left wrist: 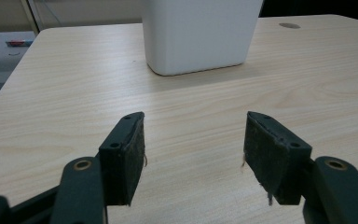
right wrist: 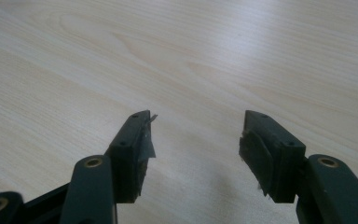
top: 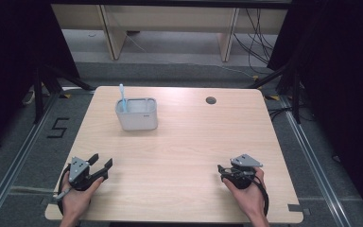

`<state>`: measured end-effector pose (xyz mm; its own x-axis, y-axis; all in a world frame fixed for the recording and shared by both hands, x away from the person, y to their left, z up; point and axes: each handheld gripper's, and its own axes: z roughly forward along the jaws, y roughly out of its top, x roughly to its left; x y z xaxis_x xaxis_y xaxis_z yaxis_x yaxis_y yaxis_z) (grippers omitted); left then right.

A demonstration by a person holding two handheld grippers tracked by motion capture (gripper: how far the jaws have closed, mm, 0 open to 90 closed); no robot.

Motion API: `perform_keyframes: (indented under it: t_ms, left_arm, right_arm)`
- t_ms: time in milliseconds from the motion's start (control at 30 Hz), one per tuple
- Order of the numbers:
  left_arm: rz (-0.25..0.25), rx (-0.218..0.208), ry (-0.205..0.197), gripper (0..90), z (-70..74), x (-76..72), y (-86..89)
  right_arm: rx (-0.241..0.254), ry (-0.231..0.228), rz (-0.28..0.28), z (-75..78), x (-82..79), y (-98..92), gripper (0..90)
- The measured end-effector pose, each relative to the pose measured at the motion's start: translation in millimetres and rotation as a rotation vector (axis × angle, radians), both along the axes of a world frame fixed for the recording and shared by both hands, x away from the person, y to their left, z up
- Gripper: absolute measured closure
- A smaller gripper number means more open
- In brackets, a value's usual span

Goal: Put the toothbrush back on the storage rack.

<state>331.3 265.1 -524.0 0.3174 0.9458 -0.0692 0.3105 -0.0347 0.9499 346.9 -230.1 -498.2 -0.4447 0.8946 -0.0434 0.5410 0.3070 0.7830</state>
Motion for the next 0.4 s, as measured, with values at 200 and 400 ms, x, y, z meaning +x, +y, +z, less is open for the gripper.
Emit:
perform_keyframes:
  t_ms: [200,400]
  left_arm:
    - [0.026,-0.001,-0.039,38.6,-0.2,-4.0,-1.3]
    - [0.033,-0.012,-0.031,39.0,0.4,-4.5,1.1]
  right_arm:
    - [-0.010,-0.001,0.006,-1.9,0.4,-1.1,43.5]
    - [0.012,0.005,-0.001,-1.1,0.9,-0.5,43.6]
